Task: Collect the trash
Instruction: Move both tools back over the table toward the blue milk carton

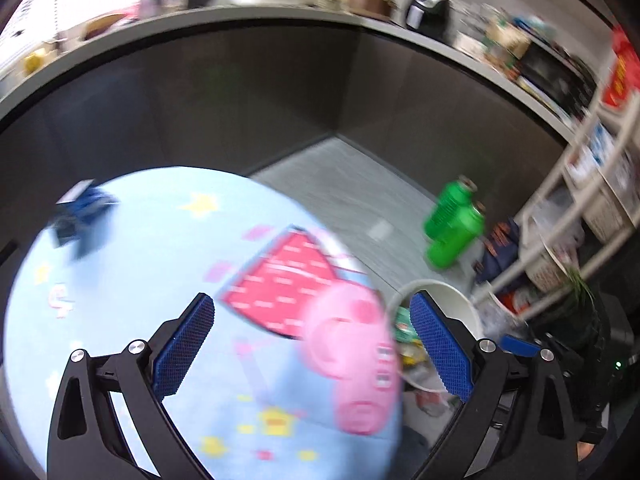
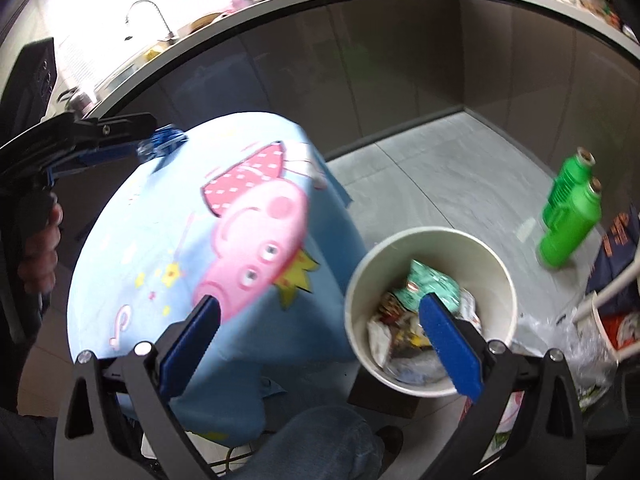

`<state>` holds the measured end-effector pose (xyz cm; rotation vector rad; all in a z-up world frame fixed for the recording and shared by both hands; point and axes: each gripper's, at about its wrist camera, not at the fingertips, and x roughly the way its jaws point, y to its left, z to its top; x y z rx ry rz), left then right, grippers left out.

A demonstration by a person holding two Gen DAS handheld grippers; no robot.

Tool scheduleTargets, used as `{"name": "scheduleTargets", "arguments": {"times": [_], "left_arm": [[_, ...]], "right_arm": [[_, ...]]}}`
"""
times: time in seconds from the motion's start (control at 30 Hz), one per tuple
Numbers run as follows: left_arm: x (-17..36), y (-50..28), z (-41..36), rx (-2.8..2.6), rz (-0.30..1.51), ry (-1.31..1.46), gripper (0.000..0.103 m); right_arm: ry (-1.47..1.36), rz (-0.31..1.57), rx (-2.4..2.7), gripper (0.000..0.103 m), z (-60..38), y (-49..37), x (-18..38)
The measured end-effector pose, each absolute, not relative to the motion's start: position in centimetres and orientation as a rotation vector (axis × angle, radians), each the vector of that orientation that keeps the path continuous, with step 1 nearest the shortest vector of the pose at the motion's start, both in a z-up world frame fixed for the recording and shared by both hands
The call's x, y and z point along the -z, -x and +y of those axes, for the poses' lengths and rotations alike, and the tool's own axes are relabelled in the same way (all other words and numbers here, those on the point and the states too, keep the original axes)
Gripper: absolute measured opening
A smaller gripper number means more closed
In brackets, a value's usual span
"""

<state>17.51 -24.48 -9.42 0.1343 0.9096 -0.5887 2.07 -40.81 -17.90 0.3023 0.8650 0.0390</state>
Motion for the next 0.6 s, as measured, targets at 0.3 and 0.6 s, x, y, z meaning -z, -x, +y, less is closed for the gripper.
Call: {"name": "scheduleTargets", "arguments": {"times": [0.3, 0.6], "left_arm": [[8.7, -24.7, -10.1, 0.312, 0.897, 0.003, 0.094], [10.1, -32.0, -0.7, 0.244, 0.935, 0.13, 0.077]], "right_arm": [[-0.247, 0.857, -0.14, 0.1, -35.0, -8.3, 15.7], [-0.202, 0.868, -0.259, 0.099, -28.1, -18.8, 14.6]]}}
